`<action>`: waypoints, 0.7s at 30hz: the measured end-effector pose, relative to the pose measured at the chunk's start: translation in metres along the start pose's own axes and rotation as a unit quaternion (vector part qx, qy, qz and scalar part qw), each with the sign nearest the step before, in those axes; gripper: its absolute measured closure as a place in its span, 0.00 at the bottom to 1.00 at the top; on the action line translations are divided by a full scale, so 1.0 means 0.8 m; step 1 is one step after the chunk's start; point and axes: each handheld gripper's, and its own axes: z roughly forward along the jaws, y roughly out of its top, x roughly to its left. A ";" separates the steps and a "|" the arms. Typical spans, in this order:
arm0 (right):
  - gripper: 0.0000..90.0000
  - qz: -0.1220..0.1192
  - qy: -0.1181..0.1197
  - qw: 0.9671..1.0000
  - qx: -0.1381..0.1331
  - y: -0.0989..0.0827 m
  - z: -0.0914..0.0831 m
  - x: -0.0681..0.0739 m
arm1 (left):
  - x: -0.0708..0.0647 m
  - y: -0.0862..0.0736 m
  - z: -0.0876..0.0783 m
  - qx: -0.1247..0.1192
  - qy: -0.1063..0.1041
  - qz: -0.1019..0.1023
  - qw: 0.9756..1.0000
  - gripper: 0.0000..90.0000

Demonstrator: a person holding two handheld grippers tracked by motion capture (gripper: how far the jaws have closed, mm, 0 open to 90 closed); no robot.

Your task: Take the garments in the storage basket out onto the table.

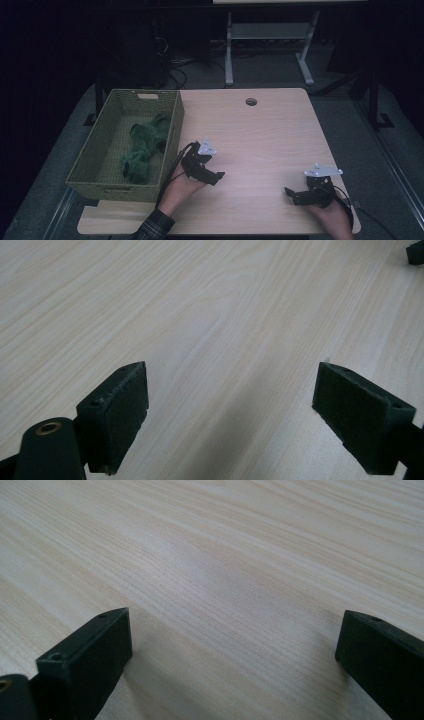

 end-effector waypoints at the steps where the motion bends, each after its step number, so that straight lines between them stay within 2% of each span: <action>1: 0.01 0.000 0.000 1.000 0.000 0.000 0.000 0.000 | 0.000 0.001 -0.002 0.000 -0.001 -0.001 1.000 0.16; 21: 0.01 -0.003 -0.001 1.000 -0.001 0.000 0.000 0.000 | 0.005 0.027 -0.022 0.020 -0.022 0.009 1.000 0.16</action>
